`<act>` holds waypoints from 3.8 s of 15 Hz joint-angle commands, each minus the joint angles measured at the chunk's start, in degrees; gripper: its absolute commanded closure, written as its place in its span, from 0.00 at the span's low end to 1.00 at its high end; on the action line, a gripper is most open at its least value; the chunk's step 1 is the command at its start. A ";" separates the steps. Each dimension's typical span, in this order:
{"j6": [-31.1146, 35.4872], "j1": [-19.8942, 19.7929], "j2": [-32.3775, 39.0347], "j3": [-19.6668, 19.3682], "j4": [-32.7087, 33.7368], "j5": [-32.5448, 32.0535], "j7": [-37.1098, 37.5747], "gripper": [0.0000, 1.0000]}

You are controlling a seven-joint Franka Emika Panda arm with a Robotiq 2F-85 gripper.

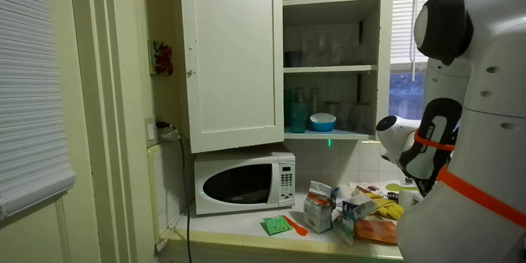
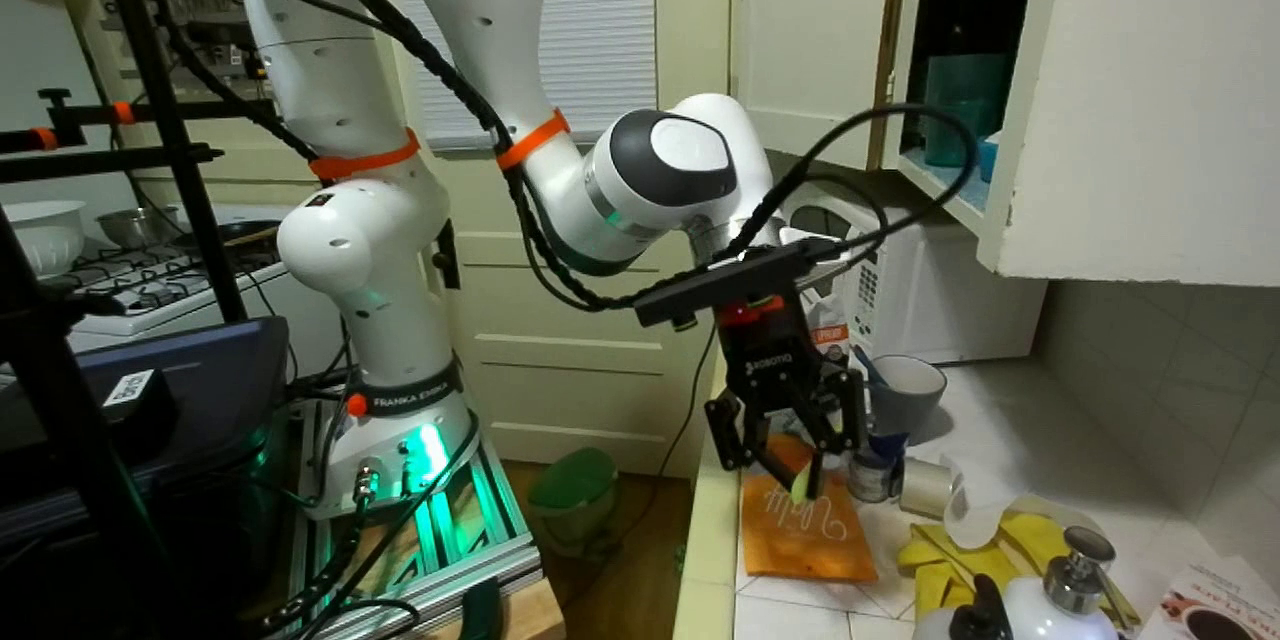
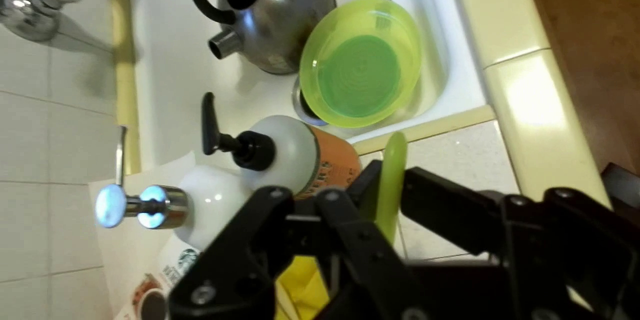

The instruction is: Put the yellow spoon in the grey mug on the left.

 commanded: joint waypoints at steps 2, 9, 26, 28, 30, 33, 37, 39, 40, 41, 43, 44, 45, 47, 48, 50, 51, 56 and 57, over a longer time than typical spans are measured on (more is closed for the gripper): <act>-6.87 1.37 -6.85 2.10 -2.41 -20.33 19.50 0.96; -21.20 7.32 -8.50 6.42 -6.70 -25.83 29.65 0.96; -30.57 17.87 -0.26 14.10 -1.59 -26.15 32.10 0.96; -31.12 18.17 2.30 14.25 -0.95 -26.15 29.68 0.96; -30.60 18.34 4.85 14.32 0.09 -26.51 29.23 0.96; -33.18 18.80 8.61 15.25 3.05 -27.07 30.20 0.96; -32.51 18.54 13.52 15.72 8.58 -27.99 26.56 0.96; -33.04 18.77 15.94 16.27 11.00 -28.93 26.30 0.96; -33.21 18.86 17.10 16.58 12.20 -29.27 26.33 0.96; -33.42 19.03 18.22 16.96 13.24 -29.58 26.14 0.96; -32.87 19.11 20.00 17.63 14.78 -30.06 25.22 0.96; -32.79 19.20 20.73 17.92 15.23 -30.37 24.83 0.96; -32.88 19.28 21.45 18.16 15.74 -30.66 24.46 0.96; -32.58 19.27 22.54 18.42 16.44 -30.82 23.27 0.96; -32.26 19.17 22.97 18.44 16.64 -30.31 21.45 0.96; -31.16 18.89 23.69 18.49 16.94 -30.20 19.04 0.96; -30.19 18.72 23.93 18.54 17.08 -30.16 17.72 0.96; -30.22 19.00 25.46 18.96 18.65 -30.63 15.42 0.96; -31.12 19.12 25.85 18.95 19.12 -30.66 15.44 0.96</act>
